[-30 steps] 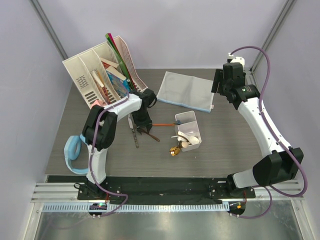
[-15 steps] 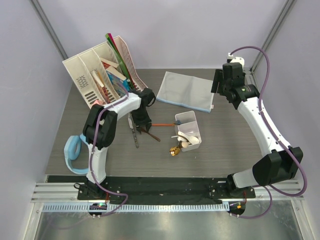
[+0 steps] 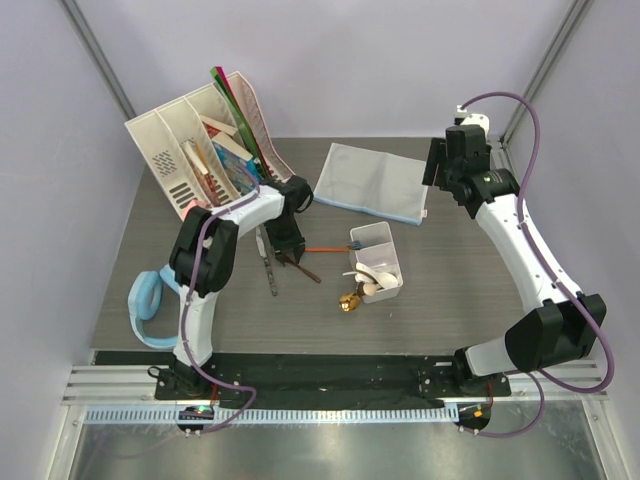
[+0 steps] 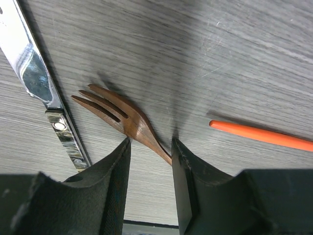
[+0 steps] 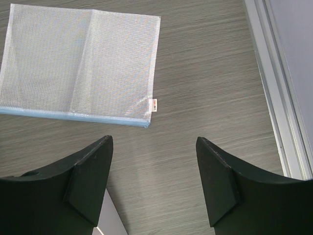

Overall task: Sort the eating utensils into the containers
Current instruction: Pick up the fork at the center of the board.

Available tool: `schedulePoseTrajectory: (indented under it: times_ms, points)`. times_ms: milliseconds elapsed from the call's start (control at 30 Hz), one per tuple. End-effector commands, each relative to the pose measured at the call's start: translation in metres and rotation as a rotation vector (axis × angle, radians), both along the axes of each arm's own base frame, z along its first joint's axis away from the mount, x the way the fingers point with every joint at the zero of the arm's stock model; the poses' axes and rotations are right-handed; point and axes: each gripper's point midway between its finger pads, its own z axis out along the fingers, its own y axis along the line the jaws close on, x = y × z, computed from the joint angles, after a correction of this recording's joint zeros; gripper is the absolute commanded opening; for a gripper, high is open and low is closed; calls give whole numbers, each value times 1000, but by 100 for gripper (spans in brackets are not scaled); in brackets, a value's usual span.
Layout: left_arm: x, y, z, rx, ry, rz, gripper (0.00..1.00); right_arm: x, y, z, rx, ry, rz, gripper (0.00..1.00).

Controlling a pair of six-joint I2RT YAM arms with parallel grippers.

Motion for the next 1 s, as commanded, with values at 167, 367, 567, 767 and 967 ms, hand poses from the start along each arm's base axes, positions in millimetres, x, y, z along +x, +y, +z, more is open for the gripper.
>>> schedulePoseTrajectory:
  times_ms: [167, 367, 567, 767, 967]
  points:
    - [-9, -4, -21, 33, 74, -40, 8, 8, 0, 19, 25, -62, -17, 74]
    - [-14, -20, -20, -12, 43, -120, 0, 9, 0, 16, 31, -58, -19, 74]
    - [-14, -43, 19, -196, -62, -271, 0, 11, 2, 19, 50, -68, -22, 74]
    - [5, -42, 122, -252, -362, -439, 0, 12, 4, 19, 85, -70, -25, 74]
    - [27, -77, 230, -455, -713, -450, 0, 12, 14, 11, 141, -42, -2, 74]
